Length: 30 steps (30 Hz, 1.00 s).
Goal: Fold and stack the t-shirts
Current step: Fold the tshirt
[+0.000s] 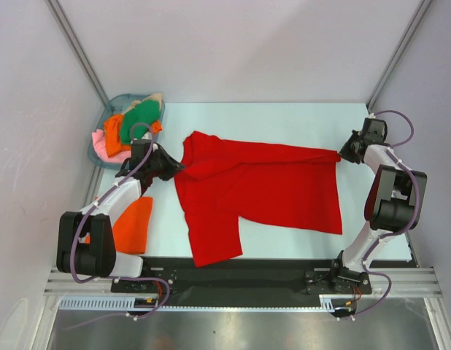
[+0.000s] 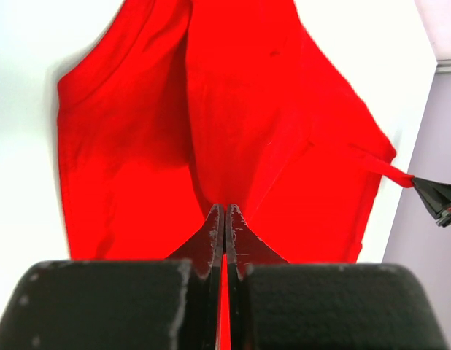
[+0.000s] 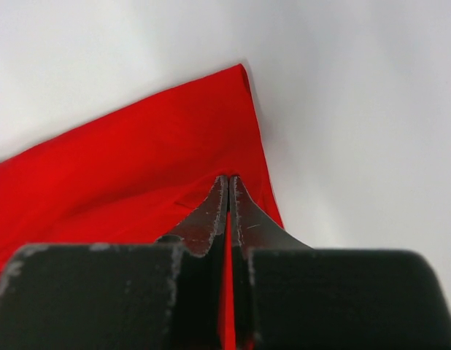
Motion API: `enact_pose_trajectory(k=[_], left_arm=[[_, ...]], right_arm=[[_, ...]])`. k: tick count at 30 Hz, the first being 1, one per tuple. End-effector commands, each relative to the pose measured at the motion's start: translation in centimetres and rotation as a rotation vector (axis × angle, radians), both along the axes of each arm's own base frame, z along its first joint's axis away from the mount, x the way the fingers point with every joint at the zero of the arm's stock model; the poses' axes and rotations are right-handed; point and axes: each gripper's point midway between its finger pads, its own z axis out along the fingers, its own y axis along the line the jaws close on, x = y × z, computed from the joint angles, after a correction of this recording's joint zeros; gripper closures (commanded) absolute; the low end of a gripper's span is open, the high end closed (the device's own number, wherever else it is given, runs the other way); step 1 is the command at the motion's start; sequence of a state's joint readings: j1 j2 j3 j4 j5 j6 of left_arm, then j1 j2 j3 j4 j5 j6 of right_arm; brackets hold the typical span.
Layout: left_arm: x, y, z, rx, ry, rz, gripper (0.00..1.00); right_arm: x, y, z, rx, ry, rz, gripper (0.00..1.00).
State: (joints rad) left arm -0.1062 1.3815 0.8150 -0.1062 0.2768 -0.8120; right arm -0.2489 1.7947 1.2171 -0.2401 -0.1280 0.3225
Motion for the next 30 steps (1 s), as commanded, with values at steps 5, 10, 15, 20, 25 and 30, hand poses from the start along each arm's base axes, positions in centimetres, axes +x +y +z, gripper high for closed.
enact_pose_trajectory(k=[5,10,15,20,25,30], left_arm=[[0.2,-0.6,1.3,-0.026,-0.053,-0.019,1.0],[0.0,-0.7,1.2,-0.013,-0.054,-0.025,1.0],[-1.6,0.6,0.7,0.094,-0.048,-0.006,0.76],[-1.6,2.8,3.5,0.236,-0.146,0.035,0.36],[3.1,1.7,5.1,0.272,-0.188,-0.026,0.35],[7.6,-0.4,4.0,0.326,-0.179,-0.116,0.43]], right_arm=[[0.3,-0.9,1.2,-0.03,-0.038,-0.035,1.0],[-1.0,-1.7,0.0,-0.054,0.031,-0.09,0.97],[-3.2,-4.2,-0.7,-0.157,0.102,-0.189,0.49],[-0.4,-4.2,2.0,-0.161,-0.017,-0.126,0.22],[3.7,-2.1,-0.4,-0.021,-0.018,-0.007,0.27],[5.4,-1.0,-1.7,0.042,-0.026,0.042,0.34]])
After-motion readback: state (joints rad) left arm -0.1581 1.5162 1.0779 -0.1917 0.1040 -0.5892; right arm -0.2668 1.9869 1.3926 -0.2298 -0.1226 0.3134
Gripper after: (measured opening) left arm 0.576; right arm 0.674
